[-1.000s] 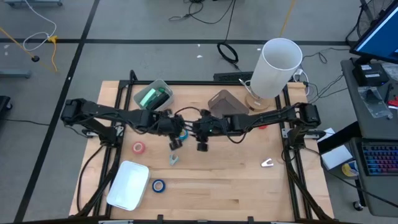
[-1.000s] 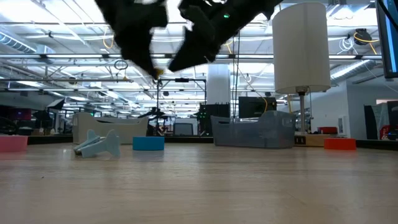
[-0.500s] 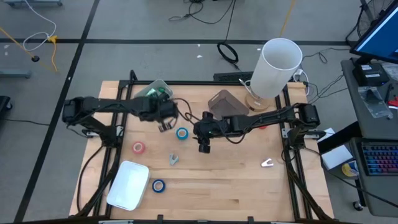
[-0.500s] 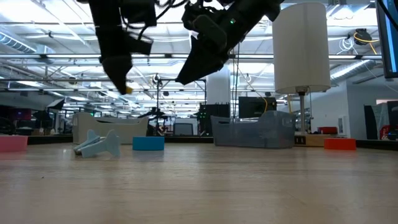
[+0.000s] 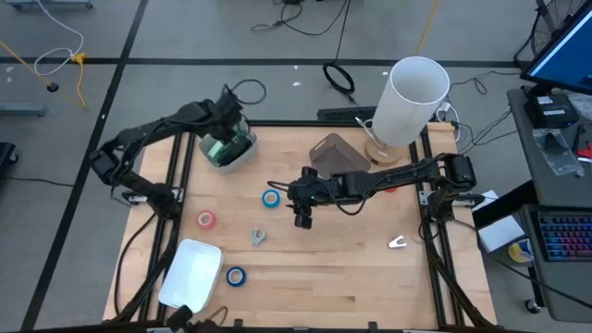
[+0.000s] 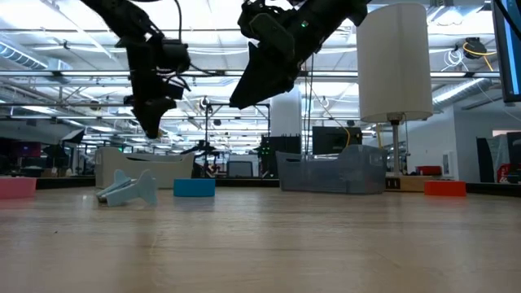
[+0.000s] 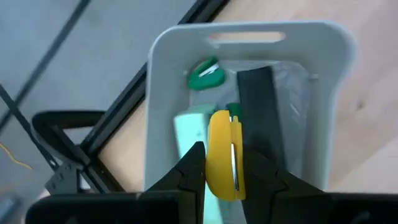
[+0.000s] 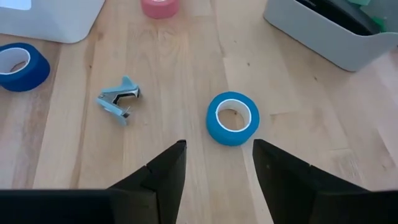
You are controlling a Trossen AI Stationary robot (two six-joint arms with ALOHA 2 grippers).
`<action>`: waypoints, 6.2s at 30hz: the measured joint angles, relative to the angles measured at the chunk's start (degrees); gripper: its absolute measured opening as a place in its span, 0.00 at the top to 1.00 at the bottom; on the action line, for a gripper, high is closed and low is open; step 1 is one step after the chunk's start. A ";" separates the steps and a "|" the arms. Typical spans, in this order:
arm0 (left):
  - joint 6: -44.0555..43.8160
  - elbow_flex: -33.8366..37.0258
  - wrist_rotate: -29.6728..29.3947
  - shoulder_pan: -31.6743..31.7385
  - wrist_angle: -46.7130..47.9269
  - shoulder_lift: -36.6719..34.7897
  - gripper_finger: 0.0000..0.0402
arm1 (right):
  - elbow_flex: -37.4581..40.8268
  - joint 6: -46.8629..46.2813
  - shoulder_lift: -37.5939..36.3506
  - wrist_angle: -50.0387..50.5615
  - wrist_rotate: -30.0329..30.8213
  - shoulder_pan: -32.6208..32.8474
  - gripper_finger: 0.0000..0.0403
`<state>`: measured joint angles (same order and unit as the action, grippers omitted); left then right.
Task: Pick and place Stapler, Stapler remover, tape
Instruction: Put the yellow stapler into the gray bin, then put the light blue tape into the black bin
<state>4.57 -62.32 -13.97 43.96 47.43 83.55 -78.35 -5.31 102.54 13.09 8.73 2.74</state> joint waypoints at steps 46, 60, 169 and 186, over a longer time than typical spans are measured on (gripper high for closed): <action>-10.35 -0.89 14.73 -3.07 4.43 -10.52 0.48 | 0.00 5.87 0.00 -2.05 -4.51 0.00 0.54; -25.64 9.84 14.77 -18.16 4.28 -38.92 0.48 | 0.00 12.89 0.00 -6.46 -4.55 -0.88 0.54; -34.77 22.37 6.59 -31.73 -8.12 -49.06 0.48 | -13.66 -8.23 -0.90 27.20 4.15 -8.06 0.94; -36.44 22.37 6.40 -34.46 -8.23 -49.05 0.48 | 3.34 -16.56 -2.80 32.40 3.08 -18.15 0.93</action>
<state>-31.87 -39.94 -7.58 9.50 39.20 34.50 -75.01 -21.87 99.74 45.49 11.81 -15.41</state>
